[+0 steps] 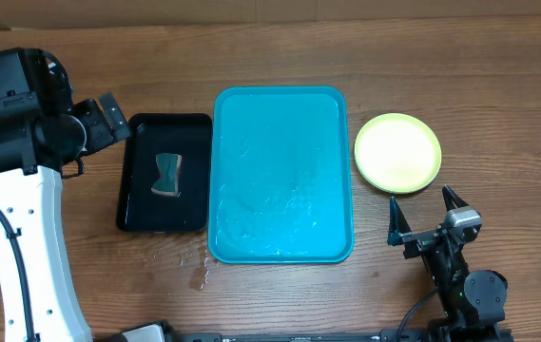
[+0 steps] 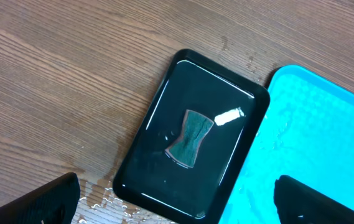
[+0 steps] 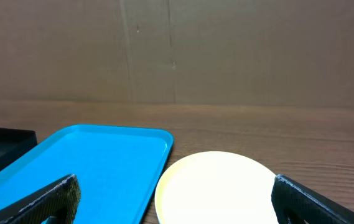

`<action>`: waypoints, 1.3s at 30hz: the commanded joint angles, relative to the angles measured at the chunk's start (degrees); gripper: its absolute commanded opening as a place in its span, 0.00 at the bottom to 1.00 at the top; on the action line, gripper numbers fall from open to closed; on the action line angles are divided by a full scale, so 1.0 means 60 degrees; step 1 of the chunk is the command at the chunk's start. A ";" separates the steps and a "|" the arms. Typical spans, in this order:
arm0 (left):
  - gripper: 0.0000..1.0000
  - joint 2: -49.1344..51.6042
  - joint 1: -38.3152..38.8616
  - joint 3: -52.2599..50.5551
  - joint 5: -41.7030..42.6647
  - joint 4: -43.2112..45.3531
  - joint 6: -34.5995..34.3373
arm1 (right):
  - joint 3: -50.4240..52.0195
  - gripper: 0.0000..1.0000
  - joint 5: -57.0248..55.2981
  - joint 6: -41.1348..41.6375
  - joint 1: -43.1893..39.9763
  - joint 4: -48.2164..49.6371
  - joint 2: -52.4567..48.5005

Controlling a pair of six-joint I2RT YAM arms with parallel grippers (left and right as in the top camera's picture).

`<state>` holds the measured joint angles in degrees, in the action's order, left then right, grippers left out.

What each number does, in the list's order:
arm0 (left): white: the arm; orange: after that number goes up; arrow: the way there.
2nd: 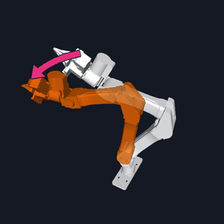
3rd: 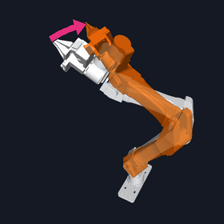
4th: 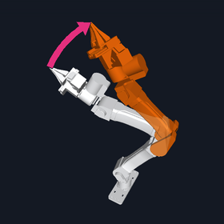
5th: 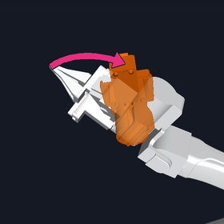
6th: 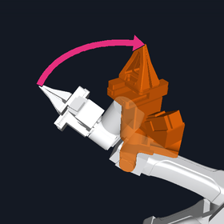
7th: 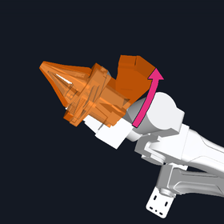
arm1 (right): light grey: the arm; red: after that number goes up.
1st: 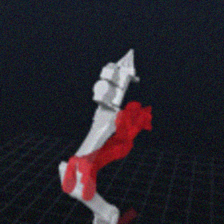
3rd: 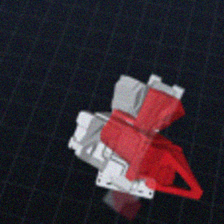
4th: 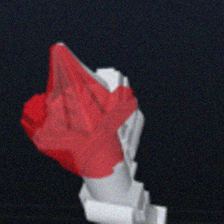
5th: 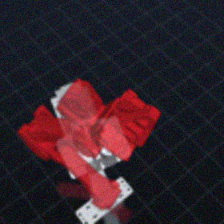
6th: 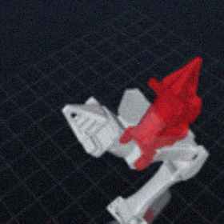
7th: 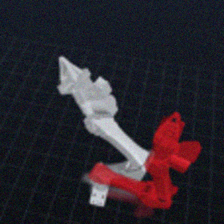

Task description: Clean dirty plates on tray and stack at the side

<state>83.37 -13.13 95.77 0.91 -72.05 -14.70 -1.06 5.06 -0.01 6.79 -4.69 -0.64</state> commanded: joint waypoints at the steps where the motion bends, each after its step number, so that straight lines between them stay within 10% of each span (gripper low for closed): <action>1: 1.00 -0.0007 0.0193 0.0117 0.0058 0.0015 -0.0124 | 0.0102 1.00 -0.0087 -0.0044 -0.0025 0.0040 0.0080; 15: 1.00 -0.1268 0.3355 -0.0211 0.0066 0.0018 -0.0124 | 0.0102 1.00 -0.0087 -0.0044 -0.0025 0.0040 0.0080; 28: 1.00 -0.4080 0.3442 -0.3577 -0.0750 0.0798 -0.0120 | 0.0102 1.00 -0.0087 -0.0044 -0.0025 0.0040 0.0080; 39: 1.00 -0.7380 0.3442 -0.6845 -0.0652 0.4484 -0.0131 | 0.0102 1.00 -0.0087 -0.0044 -0.0025 0.0040 0.0080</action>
<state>44.53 7.42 58.28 -2.46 -50.35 -14.74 -1.06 5.06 -0.03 6.79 -4.69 -0.62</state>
